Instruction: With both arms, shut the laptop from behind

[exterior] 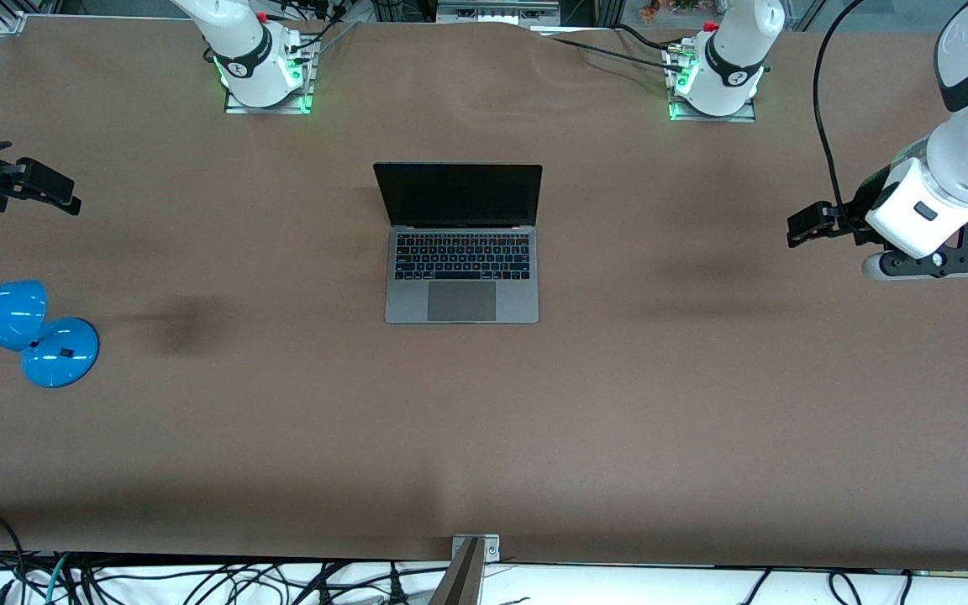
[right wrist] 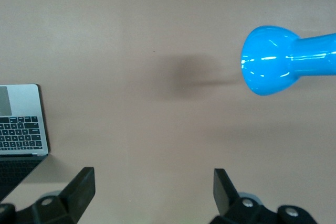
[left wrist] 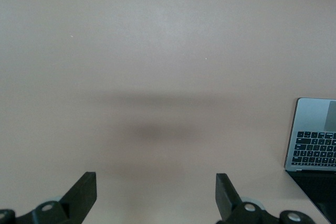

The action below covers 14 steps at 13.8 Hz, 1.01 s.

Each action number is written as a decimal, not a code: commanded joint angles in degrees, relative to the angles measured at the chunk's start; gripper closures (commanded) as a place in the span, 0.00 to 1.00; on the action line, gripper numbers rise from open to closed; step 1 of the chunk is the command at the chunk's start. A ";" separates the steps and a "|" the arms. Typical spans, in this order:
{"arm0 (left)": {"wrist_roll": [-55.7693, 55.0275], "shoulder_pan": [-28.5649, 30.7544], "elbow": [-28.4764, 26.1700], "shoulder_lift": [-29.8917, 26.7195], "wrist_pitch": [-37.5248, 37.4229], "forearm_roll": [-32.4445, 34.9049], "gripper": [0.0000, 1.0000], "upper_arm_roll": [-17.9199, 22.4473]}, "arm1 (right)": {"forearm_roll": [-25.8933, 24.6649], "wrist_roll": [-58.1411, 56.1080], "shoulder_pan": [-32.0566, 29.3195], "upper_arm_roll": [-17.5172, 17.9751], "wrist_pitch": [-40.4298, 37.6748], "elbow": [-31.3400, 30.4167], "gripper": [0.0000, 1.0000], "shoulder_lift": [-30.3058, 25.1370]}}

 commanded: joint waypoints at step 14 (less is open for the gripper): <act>0.10 -1.57 -2.10 -0.63 0.64 0.63 0.00 -0.35 | 1.10 -0.21 0.00 -0.53 0.05 0.46 0.00 0.14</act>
